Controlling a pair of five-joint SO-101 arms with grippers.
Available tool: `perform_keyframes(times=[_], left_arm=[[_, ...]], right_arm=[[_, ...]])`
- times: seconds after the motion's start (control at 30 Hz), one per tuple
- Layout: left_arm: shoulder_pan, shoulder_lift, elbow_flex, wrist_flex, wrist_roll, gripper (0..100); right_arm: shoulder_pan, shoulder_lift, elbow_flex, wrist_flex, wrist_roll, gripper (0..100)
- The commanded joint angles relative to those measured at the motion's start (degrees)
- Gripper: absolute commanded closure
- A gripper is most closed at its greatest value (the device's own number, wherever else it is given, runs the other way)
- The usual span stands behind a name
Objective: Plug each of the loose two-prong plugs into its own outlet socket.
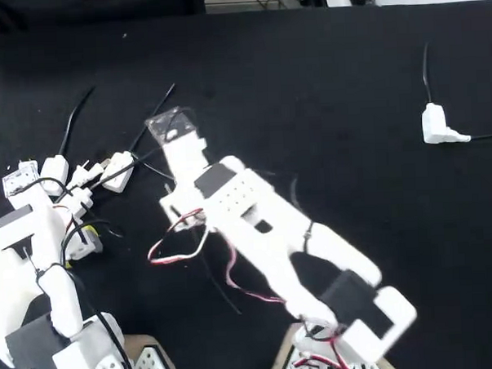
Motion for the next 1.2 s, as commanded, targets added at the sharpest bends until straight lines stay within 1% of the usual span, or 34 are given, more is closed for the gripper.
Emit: perform_keyframes(times=[0.0,0.27,0.33,0.43,0.6,0.77,0.97,1.17], left_arm=[[0.84,-1.49,-0.31,-0.44,0.7,78],[0.84,-1.41,-0.31,-0.44,0.79,78],[0.84,-1.41,-0.31,-0.44,0.79,78],[0.84,-1.41,-0.31,-0.44,0.79,78],[0.84,-1.41,-0.31,-0.44,0.79,78],[0.84,-1.49,-0.31,-0.44,0.79,78],[0.84,-1.41,-0.31,-0.44,0.79,78],[0.84,-1.41,-0.31,-0.44,0.79,78]], right_arm=[[3.08,-4.53,0.92,1.41,3.52,98.4],[3.69,-4.79,12.35,1.41,10.9,98.4],[4.84,-4.79,13.58,1.41,11.34,98.4],[8.62,-4.44,14.29,0.62,12.22,98.4],[16.0,-4.26,16.31,-4.13,16.26,98.4],[20.92,-4.26,16.57,-8.88,20.13,98.4],[21.8,-4.62,16.22,-11.25,23.21,98.4],[21.71,-4.79,15.78,-10.73,22.95,98.4]])
